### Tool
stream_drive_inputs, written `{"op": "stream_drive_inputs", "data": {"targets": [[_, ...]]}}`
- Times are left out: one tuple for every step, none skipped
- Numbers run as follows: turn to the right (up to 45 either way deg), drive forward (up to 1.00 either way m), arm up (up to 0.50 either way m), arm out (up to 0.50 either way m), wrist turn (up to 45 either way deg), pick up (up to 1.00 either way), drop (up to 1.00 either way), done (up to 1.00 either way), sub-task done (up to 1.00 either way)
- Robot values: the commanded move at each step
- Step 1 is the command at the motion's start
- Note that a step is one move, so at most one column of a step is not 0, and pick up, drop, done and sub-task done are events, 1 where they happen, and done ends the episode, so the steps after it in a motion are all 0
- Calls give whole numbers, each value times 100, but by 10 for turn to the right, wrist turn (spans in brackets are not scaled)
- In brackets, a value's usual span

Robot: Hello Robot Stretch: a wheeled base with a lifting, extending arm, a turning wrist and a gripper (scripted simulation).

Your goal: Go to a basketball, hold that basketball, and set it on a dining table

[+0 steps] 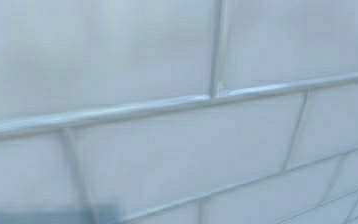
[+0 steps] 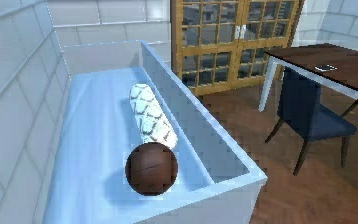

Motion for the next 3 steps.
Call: {"op": "stream_drive_inputs", "data": {"targets": [[0,0,0,26,0,0,0,0,0],[0,0,0,0,450,0,0,0,0],[0,0,0,0,450,0,0,0,0]]}}
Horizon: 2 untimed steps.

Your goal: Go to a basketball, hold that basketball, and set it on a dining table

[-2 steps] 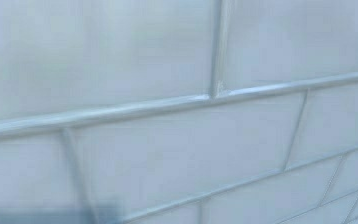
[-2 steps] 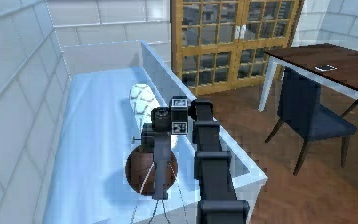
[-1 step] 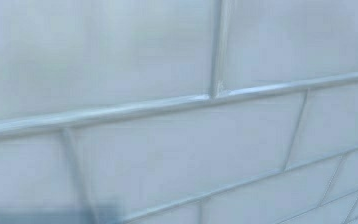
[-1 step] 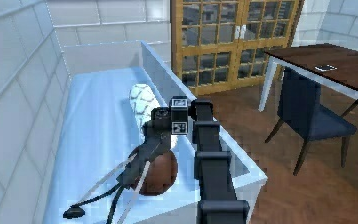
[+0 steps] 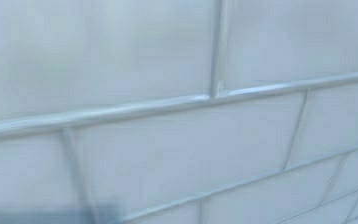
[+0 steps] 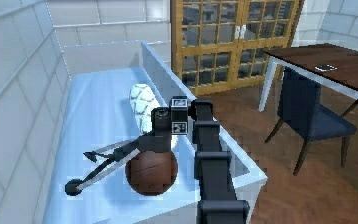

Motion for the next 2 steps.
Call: {"op": "stream_drive_inputs", "data": {"targets": [[0,0,0,0,450,0,0,0,0],[0,0,0,0,210,0,0,0,0]]}}
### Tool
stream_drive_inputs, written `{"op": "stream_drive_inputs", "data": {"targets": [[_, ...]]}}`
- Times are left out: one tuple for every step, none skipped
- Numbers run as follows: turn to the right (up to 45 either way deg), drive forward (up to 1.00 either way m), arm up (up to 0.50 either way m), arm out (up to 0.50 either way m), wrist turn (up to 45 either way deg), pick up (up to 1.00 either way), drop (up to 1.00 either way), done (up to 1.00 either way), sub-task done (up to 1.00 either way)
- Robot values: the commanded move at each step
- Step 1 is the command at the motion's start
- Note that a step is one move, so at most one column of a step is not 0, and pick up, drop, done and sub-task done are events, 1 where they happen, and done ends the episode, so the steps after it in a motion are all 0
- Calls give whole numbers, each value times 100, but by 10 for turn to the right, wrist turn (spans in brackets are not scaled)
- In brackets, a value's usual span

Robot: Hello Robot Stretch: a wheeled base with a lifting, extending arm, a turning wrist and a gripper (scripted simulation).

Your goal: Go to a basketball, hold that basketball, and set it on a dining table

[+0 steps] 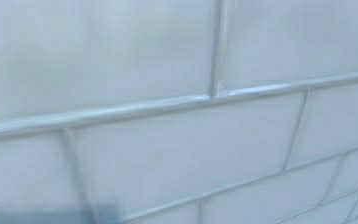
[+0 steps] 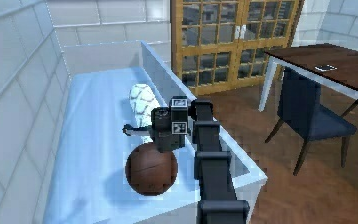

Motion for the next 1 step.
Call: {"op": "stream_drive_inputs", "data": {"targets": [[0,0,-30,0,0,0,0,0,0]]}}
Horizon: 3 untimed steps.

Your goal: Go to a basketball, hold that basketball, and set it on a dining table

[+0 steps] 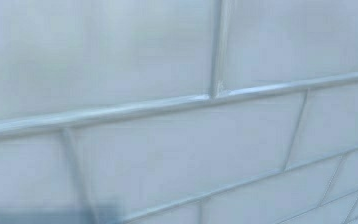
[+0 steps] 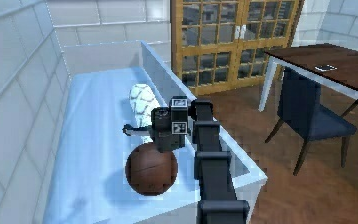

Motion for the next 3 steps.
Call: {"op": "stream_drive_inputs", "data": {"targets": [[0,0,8,0,0,0,0,0,0],[0,0,-38,0,0,0,0,0,0],[0,0,0,0,-450,0,0,0,0]]}}
